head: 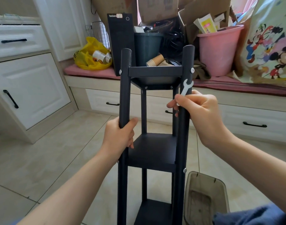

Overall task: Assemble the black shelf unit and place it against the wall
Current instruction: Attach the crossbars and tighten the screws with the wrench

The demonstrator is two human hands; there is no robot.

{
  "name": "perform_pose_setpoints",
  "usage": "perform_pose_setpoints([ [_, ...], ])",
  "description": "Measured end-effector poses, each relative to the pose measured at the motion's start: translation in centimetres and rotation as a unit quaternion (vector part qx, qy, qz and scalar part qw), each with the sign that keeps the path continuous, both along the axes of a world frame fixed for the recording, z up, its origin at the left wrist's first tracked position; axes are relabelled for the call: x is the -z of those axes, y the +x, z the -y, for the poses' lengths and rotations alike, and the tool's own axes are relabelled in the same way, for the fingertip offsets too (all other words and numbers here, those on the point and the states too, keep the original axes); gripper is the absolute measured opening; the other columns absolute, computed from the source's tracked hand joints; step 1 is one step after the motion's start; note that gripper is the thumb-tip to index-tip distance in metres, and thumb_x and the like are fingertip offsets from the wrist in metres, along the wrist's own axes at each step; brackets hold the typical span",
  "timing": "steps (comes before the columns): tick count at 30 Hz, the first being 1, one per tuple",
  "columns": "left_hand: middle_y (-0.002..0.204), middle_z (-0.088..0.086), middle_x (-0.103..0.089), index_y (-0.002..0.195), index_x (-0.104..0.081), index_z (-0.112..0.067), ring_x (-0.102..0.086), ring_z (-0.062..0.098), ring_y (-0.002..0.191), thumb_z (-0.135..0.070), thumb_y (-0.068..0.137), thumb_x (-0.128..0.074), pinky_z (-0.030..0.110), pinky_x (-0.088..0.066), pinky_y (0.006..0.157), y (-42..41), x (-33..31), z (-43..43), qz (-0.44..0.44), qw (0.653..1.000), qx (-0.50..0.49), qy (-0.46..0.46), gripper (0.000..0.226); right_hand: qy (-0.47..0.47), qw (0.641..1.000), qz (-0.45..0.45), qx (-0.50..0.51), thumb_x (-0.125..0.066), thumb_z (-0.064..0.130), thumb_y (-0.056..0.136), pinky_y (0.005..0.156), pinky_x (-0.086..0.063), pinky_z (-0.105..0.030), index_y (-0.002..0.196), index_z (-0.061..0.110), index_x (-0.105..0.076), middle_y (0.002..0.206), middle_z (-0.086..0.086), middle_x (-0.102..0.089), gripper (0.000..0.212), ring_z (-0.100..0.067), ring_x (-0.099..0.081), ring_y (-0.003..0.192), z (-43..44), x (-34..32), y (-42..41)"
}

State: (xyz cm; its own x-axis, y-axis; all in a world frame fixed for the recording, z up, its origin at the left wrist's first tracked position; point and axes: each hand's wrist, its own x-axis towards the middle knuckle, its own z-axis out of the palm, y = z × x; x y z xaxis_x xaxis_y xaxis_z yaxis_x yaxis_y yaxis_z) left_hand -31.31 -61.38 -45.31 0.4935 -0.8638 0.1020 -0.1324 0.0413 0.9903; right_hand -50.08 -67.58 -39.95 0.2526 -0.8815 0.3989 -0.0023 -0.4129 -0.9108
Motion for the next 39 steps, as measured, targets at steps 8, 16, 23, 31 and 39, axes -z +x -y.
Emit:
perform_pose_setpoints([
  [8,0.056,0.005,-0.039,0.087,-0.051,-0.007,-0.036,0.017,0.045,-0.022,0.098,-0.063,0.026,-0.047,0.046,0.2,0.4,0.9,0.018,1.000,0.003,-0.020,0.022,-0.083,0.996,-0.013,-0.002,-0.065,0.016,0.094,0.069,-0.053,-0.021,0.074,0.022,-0.078,0.081,-0.002,-0.066,0.025,-0.009,-0.055,0.095,-0.7,-0.4,0.0],
  [16,0.055,-0.001,-0.042,0.084,-0.051,-0.007,-0.040,0.014,0.045,-0.027,0.099,-0.061,0.026,-0.051,0.052,1.1,1.1,1.5,0.042,0.999,-0.019,-0.009,0.028,-0.124,0.991,-0.040,-0.007,-0.066,0.020,0.094,0.082,-0.055,-0.046,0.082,0.023,-0.080,0.094,-0.005,-0.062,0.018,-0.018,-0.060,0.095,-0.5,0.4,0.1],
  [23,0.059,0.000,-0.049,0.084,-0.053,-0.009,-0.049,0.012,0.049,-0.028,0.101,-0.058,0.032,-0.057,0.060,2.1,1.6,1.8,0.110,0.993,-0.052,-0.004,0.026,-0.134,0.986,-0.087,-0.050,-0.065,0.020,0.094,0.088,-0.046,-0.017,0.088,0.024,-0.079,0.100,-0.002,-0.059,0.015,-0.008,-0.055,0.101,-1.1,0.4,0.5],
  [31,0.091,0.006,-0.054,0.121,-0.039,-0.018,-0.058,0.028,0.083,-0.029,0.106,-0.045,0.043,-0.055,0.076,2.7,0.7,1.1,0.189,0.979,-0.062,0.039,0.020,-0.109,0.984,-0.068,-0.122,-0.062,0.016,0.096,0.095,-0.052,-0.041,0.093,0.018,-0.079,0.101,-0.002,-0.073,0.018,-0.014,-0.065,0.108,-1.3,-0.1,1.1],
  [39,0.169,0.004,-0.001,0.160,0.007,-0.010,0.004,0.020,0.155,-0.034,0.102,-0.054,0.040,-0.010,0.123,2.7,1.1,-0.9,0.365,0.925,-0.050,0.096,0.088,-0.074,0.983,-0.047,-0.160,-0.059,0.015,0.097,0.095,-0.052,-0.021,0.097,0.013,-0.078,0.100,0.001,-0.077,0.019,-0.003,-0.066,0.107,-1.3,-0.5,1.7],
])
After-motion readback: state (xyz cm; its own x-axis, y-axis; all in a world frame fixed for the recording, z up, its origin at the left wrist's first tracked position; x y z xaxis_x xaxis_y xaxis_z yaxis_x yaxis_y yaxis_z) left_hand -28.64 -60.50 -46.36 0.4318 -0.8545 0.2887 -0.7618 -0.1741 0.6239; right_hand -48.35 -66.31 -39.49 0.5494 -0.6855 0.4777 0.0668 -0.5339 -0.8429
